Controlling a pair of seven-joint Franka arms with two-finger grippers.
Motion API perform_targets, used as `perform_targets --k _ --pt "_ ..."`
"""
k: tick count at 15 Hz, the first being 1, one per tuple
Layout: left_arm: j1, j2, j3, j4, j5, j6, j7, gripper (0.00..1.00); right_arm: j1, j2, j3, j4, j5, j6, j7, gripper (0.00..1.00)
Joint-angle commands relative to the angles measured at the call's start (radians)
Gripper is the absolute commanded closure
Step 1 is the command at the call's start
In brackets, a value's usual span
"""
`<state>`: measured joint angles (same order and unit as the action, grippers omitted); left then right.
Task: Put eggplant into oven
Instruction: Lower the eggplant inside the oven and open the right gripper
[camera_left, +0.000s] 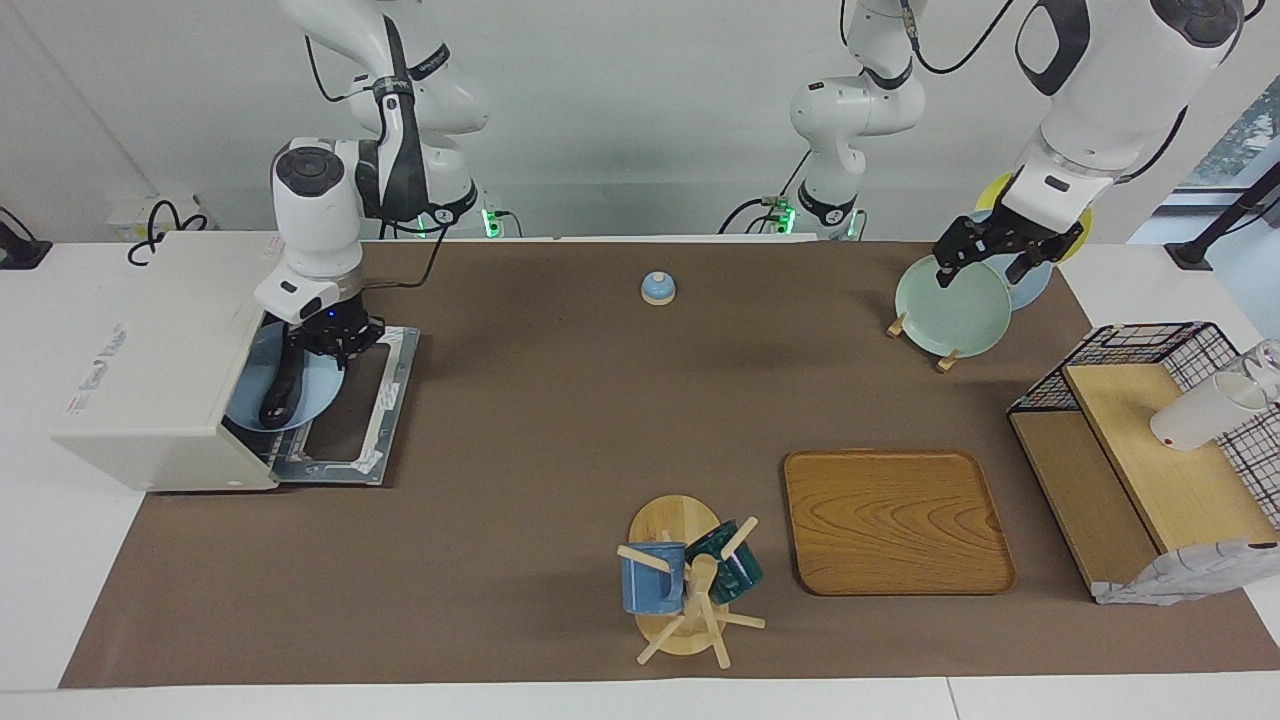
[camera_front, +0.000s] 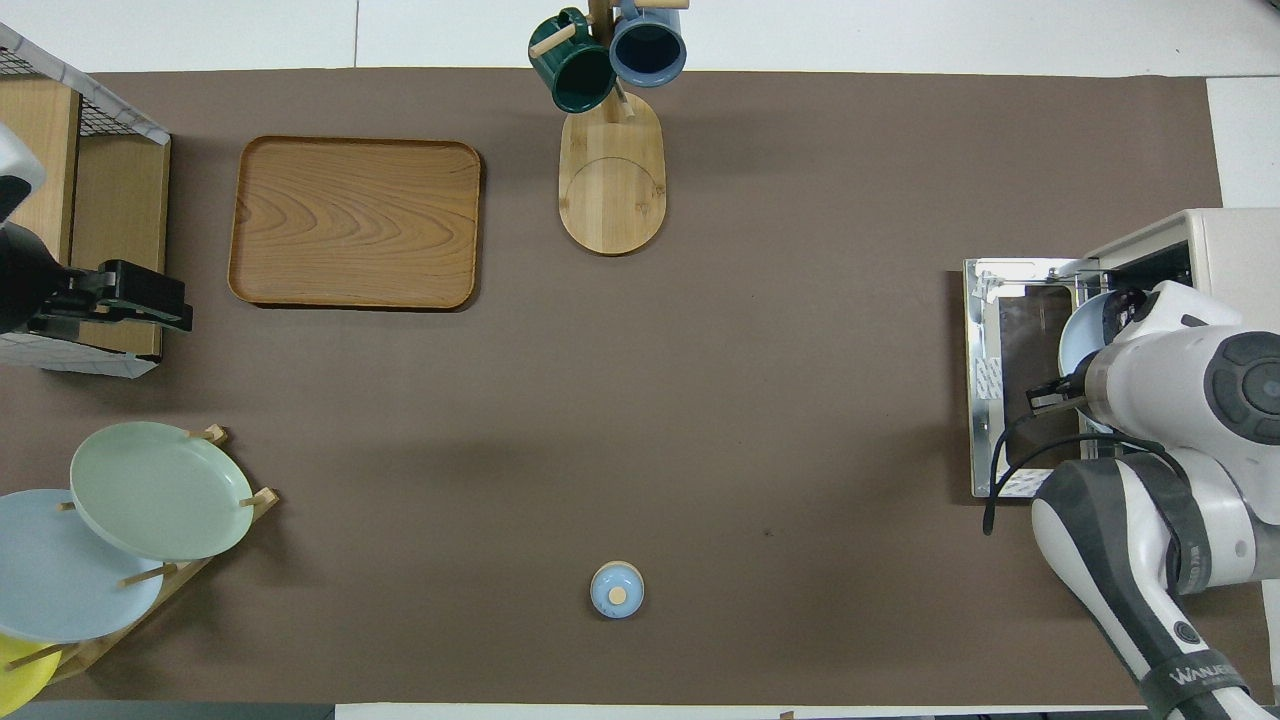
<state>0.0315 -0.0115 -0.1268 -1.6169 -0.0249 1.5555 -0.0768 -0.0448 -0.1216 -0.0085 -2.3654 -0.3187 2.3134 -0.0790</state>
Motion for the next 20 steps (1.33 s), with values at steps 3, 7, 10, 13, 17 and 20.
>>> perform_targets --k 3,7,10,13,17,20 --pt "0.015 0.005 0.0 0.009 0.014 -0.011 0.005 0.0 -0.053 -0.024 0.01 -0.04 0.023 0.023 -0.053 1.0" --pt "0.015 0.004 0.0 0.009 0.014 -0.009 0.005 0.0 -0.041 -0.015 0.012 -0.031 0.026 0.023 -0.045 0.9" --pt "0.015 0.004 0.0 0.009 0.016 -0.011 0.005 0.0 -0.04 -0.001 0.012 0.001 0.061 0.008 -0.054 0.83" --pt "0.015 0.004 0.0 0.009 0.014 -0.011 0.005 0.0 -0.03 0.008 0.021 0.092 0.085 -0.101 -0.07 0.83" --pt "0.015 0.004 0.0 0.009 0.014 -0.009 0.005 0.0 0.048 0.045 0.021 0.161 0.181 -0.138 -0.042 0.96" --pt "0.015 0.004 0.0 0.009 0.016 -0.011 0.005 0.0 0.089 0.126 0.021 0.158 0.181 -0.03 0.04 1.0"
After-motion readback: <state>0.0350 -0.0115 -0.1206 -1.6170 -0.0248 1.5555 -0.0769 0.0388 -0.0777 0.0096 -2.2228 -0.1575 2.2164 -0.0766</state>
